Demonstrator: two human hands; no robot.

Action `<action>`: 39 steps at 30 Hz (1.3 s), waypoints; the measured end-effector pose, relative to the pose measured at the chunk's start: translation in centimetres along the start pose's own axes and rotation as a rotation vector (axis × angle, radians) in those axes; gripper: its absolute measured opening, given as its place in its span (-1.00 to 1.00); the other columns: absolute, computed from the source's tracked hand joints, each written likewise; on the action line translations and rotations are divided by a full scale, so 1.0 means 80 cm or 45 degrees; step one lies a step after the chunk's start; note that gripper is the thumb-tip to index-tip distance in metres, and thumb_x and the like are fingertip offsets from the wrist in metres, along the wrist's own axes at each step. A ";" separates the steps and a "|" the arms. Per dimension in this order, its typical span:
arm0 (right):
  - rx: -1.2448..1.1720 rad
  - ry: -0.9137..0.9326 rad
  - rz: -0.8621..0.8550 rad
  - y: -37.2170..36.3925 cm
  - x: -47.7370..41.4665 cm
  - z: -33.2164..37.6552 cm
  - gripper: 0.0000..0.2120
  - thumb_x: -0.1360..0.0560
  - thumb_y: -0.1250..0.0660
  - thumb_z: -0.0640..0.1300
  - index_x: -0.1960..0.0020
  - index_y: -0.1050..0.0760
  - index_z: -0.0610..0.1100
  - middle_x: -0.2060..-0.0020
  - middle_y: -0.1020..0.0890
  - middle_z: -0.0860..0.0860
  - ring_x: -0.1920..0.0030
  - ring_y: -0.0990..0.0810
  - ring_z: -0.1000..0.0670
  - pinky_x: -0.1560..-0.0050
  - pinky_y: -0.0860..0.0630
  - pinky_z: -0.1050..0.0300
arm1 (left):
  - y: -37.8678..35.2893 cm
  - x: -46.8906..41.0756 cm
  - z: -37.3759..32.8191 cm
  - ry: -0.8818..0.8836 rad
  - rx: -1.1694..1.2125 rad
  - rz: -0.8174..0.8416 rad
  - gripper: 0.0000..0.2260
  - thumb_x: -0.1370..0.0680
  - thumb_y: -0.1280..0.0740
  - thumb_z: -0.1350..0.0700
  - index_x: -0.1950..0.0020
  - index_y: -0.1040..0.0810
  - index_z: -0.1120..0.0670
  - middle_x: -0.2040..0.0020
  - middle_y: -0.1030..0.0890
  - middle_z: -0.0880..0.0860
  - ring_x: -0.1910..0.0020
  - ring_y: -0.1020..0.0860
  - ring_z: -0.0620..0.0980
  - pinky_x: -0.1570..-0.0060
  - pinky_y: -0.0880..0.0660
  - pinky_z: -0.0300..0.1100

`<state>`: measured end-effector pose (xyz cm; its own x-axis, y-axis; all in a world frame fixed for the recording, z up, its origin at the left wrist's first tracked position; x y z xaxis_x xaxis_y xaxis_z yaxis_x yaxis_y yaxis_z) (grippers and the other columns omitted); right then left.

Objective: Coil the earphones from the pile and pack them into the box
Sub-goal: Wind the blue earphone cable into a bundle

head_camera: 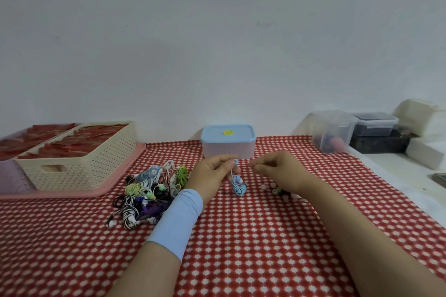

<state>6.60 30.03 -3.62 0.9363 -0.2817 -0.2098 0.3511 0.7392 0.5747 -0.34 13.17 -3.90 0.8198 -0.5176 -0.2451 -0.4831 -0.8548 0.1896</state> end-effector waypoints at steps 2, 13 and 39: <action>-0.185 0.006 -0.057 0.005 0.001 0.004 -0.88 -0.53 -0.46 -0.18 -0.04 -0.70 -0.03 0.13 -0.72 0.12 0.18 -0.65 0.23 0.08 -0.54 0.37 | -0.001 0.002 0.003 0.029 0.078 0.001 -0.85 -0.60 -0.35 0.14 -0.08 -0.69 -0.01 0.18 -0.71 -0.08 0.31 -0.56 -0.28 0.26 -0.45 -0.40; -0.871 -0.163 0.126 -0.029 0.008 0.018 -0.79 -0.60 -0.34 -0.17 -0.04 -0.67 -0.30 0.19 -0.68 -0.13 0.40 -0.47 0.03 0.51 -0.30 0.26 | -0.009 0.009 0.002 0.015 0.123 0.070 -0.87 -0.58 -0.36 0.15 -0.06 -0.69 0.01 0.11 -0.73 0.00 0.32 -0.57 -0.23 0.29 -0.45 -0.42; -0.603 -0.164 0.246 -0.029 0.015 0.019 -0.83 -0.43 -0.49 -0.12 0.02 -0.73 -0.16 0.18 -0.70 -0.18 0.36 -0.54 0.02 0.50 -0.31 0.24 | -0.006 0.008 0.005 0.020 0.002 0.140 -0.91 -0.55 -0.41 0.19 0.01 -0.71 0.10 0.19 -0.73 -0.01 0.29 -0.61 -0.22 0.15 -0.54 -0.33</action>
<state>6.93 27.08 -4.03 0.9863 -0.1639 -0.0190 0.1648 0.9722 0.1666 0.31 13.27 -4.56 0.7667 -0.6075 -0.2078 -0.5707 -0.7931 0.2130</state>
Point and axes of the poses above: each hand's wrist, its own x-axis away from the middle knuckle, its own y-axis out of the back of the hand, z = x × y, the point moved 9 cm from there along -x, towards the middle knuckle
